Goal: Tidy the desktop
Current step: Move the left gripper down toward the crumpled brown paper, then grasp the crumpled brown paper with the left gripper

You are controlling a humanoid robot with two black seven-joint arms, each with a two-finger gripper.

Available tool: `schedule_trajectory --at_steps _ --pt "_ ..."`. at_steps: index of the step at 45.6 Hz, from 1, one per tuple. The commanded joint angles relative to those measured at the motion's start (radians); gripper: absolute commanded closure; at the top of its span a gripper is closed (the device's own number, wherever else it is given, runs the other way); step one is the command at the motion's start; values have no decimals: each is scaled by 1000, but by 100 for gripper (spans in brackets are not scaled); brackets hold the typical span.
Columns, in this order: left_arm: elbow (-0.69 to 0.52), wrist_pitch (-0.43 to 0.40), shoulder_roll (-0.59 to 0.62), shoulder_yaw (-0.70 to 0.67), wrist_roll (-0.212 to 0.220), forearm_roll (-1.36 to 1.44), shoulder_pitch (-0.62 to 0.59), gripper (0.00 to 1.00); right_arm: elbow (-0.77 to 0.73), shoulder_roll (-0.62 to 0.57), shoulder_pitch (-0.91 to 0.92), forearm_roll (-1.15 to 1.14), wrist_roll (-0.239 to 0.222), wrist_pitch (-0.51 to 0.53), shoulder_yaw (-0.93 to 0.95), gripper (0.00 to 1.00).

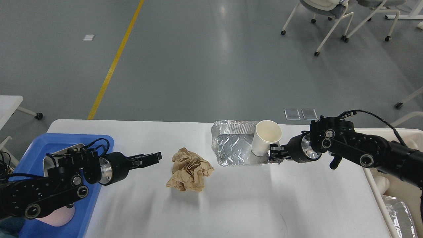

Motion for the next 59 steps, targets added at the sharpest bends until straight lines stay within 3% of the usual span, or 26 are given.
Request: schedule_trajectory --at_steps 1,9,14,18,32,38,46,55,59 --pt "66 2 -89 -5 -6 0 13 3 0 1 -2 0 0 0 0 100" --pt "176 0 -189 -58 -7 -2 52 3 1 -4 -2 0 0 0 1 100" --pt "262 -10 -287 -62 -48 -3 64 3 3 -5 -2 1 0 0 5 100" --pt "276 -10 -315 -62 -72 -3 72 3 4 -5 -3 0 0 0 11 100" --pt "300 -9 -359 -59 -88 -18 87 8 4 1 -3 0 1 0 17 100" --pt "300 -9 -373 -50 -160 -18 92 28 4 0 -2 0 1 0 17 100" --pt "314 -9 -395 -47 -158 -15 89 48 6 -5 -2 2 3 0 23 100" --pt "327 -9 -398 -21 -154 -15 95 93 6 -5 -3 0 3 0 26 100" --pt "340 -6 -396 1 -158 -15 93 100 4 -4 -2 0 3 0 26 100"
